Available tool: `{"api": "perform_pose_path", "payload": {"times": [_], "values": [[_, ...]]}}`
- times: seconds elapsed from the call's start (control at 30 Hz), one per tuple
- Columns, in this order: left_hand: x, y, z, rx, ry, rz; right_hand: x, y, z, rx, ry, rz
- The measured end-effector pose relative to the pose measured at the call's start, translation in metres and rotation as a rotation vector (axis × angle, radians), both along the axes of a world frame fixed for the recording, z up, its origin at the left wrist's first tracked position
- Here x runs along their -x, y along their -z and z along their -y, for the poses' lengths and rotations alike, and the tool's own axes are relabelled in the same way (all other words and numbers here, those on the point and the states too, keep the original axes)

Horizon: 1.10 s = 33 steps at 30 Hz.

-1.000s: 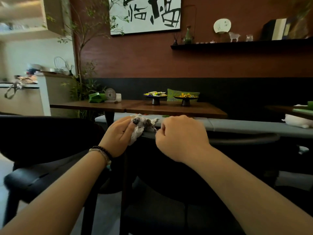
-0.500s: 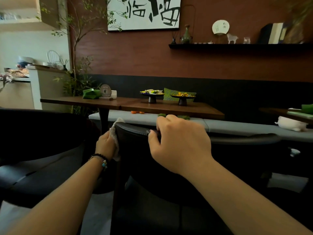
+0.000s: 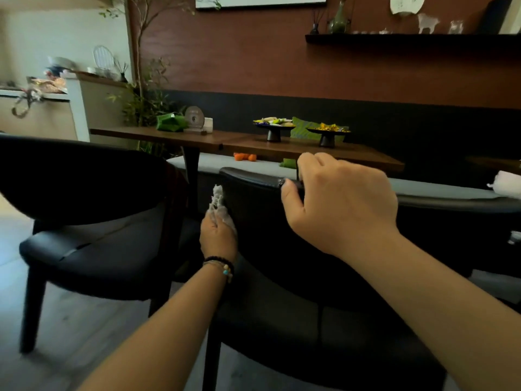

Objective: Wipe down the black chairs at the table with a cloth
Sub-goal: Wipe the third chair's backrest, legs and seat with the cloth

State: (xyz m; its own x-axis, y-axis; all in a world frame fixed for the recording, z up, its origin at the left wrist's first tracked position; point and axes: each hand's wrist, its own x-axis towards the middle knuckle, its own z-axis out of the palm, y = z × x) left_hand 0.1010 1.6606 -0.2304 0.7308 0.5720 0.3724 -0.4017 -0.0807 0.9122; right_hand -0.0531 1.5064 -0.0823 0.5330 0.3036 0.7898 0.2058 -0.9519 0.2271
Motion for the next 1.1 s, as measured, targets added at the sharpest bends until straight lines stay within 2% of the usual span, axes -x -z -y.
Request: {"api": "perform_pose_path", "payload": {"times": [0.07, 0.13, 0.2, 0.23, 0.3, 0.37, 0.43, 0.57, 0.67, 0.73, 0.77, 0.97, 1.03, 1.1], "values": [[0.003, 0.010, 0.001, -0.060, -0.009, -0.202, 0.000, 0.000, -0.001, -0.002, -0.002, 0.005], [0.010, 0.011, 0.006, -0.042, 0.057, -0.429, 0.000, 0.002, -0.001, 0.001, 0.001, -0.008], [0.021, 0.006, 0.012, -0.026, -0.021, -0.505, 0.001, 0.003, -0.001, 0.008, 0.002, -0.013], [0.028, -0.001, 0.014, -0.025, -0.114, -0.439, 0.002, 0.004, -0.001, 0.014, 0.004, -0.013], [0.041, -0.022, 0.011, 0.000, -0.251, -0.145, 0.002, 0.005, 0.000, 0.031, 0.010, -0.012], [0.049, -0.047, 0.007, -0.012, -0.286, 0.138, 0.001, 0.005, 0.001, 0.033, 0.008, -0.008], [0.048, -0.063, 0.006, -0.072, -0.313, 0.255, -0.001, 0.004, 0.001, 0.024, 0.000, 0.000], [0.044, -0.034, 0.021, -0.113, -0.326, 0.251, -0.005, 0.006, 0.001, 0.007, -0.006, 0.026], [0.048, 0.018, 0.036, -0.051, -0.288, 0.086, -0.006, 0.009, 0.001, 0.009, -0.010, 0.036], [0.055, 0.032, 0.045, 0.011, -0.261, -0.044, -0.006, 0.010, 0.002, 0.015, -0.012, 0.044], [0.057, 0.030, 0.047, 0.037, -0.271, -0.051, -0.006, 0.010, 0.002, 0.019, -0.015, 0.044], [0.079, -0.042, 0.044, 0.088, -0.406, 0.310, -0.007, 0.010, 0.002, 0.031, -0.030, 0.050], [0.085, -0.045, 0.051, 0.060, -0.439, 0.372, -0.008, 0.010, 0.002, 0.033, -0.036, 0.055], [0.085, -0.032, 0.061, 0.006, -0.450, 0.354, -0.008, 0.010, 0.002, 0.026, -0.051, 0.059]]}}
